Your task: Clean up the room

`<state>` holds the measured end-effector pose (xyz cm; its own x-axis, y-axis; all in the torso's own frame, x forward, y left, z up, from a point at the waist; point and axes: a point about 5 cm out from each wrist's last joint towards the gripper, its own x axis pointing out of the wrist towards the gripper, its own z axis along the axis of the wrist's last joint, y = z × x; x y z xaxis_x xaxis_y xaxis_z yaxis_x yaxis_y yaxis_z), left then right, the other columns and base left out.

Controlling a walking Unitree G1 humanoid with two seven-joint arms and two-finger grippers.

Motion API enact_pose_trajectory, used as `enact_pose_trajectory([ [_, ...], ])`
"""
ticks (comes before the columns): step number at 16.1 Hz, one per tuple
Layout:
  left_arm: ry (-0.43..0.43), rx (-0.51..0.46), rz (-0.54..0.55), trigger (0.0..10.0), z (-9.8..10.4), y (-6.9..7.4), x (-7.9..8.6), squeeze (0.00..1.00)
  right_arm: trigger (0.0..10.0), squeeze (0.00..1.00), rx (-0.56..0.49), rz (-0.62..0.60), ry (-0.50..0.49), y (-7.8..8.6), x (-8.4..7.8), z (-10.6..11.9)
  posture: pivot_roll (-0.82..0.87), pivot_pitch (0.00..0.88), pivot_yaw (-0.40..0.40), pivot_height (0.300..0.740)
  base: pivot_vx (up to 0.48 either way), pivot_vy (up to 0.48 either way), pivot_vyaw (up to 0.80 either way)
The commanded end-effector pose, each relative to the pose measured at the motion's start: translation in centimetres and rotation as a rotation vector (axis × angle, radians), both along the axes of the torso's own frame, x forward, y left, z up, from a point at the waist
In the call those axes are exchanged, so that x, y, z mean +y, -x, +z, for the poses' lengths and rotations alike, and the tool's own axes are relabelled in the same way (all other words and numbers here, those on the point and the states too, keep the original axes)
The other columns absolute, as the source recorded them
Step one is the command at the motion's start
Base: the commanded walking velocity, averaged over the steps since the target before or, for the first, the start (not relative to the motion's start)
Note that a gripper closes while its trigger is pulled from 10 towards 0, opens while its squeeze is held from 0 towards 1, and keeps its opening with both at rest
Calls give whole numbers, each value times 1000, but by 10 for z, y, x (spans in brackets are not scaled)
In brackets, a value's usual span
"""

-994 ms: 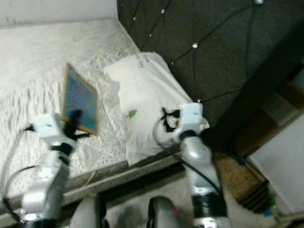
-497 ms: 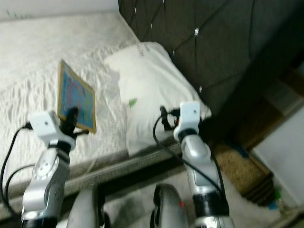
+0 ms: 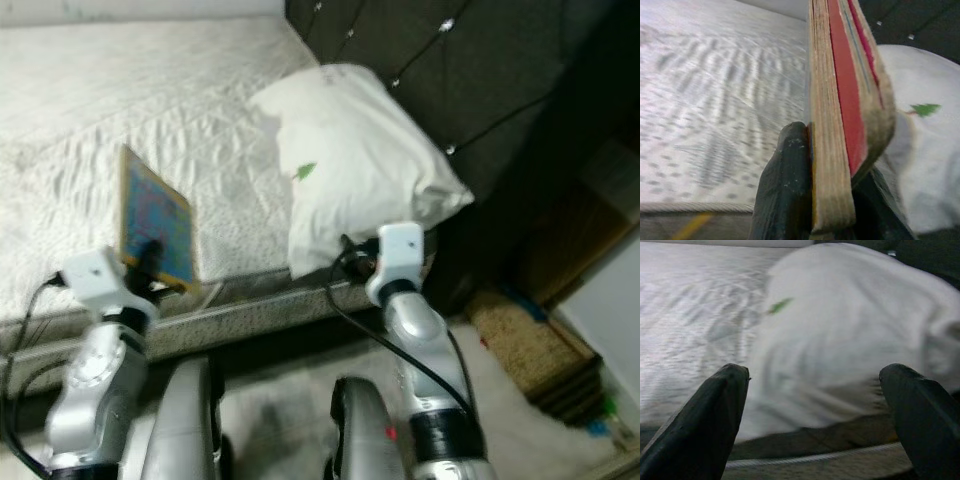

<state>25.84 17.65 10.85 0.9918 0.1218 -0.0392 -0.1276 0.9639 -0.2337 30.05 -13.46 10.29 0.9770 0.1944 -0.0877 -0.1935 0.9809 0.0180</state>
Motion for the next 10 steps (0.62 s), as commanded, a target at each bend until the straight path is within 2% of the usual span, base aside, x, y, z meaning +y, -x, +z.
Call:
enact_pose_trajectory([
  [1,1,-87,-35,10000,18,-6,-7,0,10000,0,-15,-4,2,-3,-5,6,-76,51,-61,582,251,0,0],
  [4,3,-95,-35,10000,19,-6,-6,0,10000,0,-22,34,2,-2,-2,7,-76,52,-62,582,299,0,0],
  [7,3,-94,-36,10000,18,-7,-6,0,10000,0,-23,41,-2,-1,-1,7,-78,55,-61,582,315,0,460],
  [10,6,-93,-36,10000,18,-8,-6,0,10000,0,-18,40,-16,0,-3,7,-84,60,-58,582,315,0,0],
])
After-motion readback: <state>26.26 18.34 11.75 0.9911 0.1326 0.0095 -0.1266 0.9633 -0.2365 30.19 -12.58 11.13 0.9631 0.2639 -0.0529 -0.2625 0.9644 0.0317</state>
